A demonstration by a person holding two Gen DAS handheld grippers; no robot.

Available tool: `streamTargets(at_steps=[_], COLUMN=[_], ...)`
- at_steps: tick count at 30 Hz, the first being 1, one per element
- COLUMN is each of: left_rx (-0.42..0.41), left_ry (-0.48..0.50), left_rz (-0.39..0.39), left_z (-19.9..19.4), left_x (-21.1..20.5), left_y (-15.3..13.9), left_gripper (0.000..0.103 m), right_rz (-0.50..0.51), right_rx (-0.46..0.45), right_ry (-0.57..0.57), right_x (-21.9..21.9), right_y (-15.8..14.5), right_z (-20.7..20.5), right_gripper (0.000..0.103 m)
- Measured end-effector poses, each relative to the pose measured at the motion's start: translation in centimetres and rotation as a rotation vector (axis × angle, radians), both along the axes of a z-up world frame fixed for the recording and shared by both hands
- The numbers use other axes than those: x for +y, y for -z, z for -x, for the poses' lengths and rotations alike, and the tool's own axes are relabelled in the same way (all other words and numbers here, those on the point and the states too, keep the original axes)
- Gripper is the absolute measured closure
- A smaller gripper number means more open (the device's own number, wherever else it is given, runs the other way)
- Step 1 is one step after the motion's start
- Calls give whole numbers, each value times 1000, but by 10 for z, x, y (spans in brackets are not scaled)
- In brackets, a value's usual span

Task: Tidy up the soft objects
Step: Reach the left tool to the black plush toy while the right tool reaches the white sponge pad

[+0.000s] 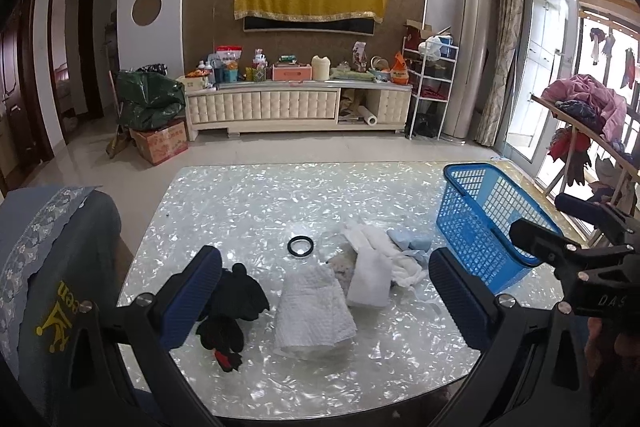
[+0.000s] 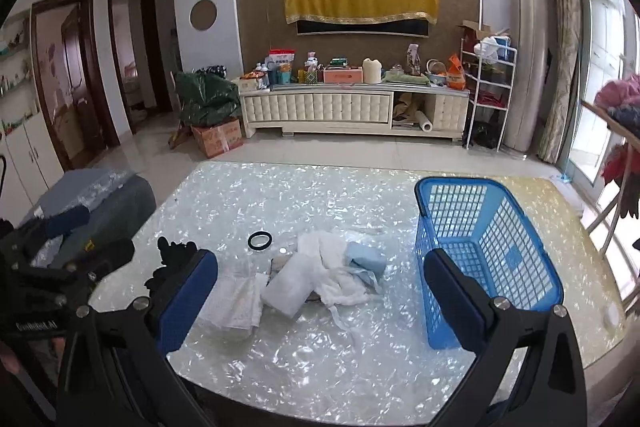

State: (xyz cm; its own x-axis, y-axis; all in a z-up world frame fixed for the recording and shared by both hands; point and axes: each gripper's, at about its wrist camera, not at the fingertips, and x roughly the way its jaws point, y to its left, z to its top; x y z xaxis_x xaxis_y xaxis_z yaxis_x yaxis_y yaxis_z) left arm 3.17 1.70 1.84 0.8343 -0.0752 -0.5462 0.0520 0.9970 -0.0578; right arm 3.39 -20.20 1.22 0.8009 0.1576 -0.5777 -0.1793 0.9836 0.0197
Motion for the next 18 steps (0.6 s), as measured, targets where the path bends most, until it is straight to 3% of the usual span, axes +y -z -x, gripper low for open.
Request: streamTargets(at_steps=[6, 13, 18], left_rx=[58, 172, 246], left_ry=[-1, 11, 12], left_rz=[-14, 38, 22], left_z=[-19, -43, -58], left_x=[17, 46, 60], left_y=[2, 15, 28], left_gripper=[0, 0, 0], right_rz=[20, 6, -1], right_rx=[-2, 113, 194], right_ry=[-5, -22, -31], right_x=[15, 23, 27], right_y=[-6, 20, 39], right_z=[-17, -41, -55], right_gripper=[0, 0, 0])
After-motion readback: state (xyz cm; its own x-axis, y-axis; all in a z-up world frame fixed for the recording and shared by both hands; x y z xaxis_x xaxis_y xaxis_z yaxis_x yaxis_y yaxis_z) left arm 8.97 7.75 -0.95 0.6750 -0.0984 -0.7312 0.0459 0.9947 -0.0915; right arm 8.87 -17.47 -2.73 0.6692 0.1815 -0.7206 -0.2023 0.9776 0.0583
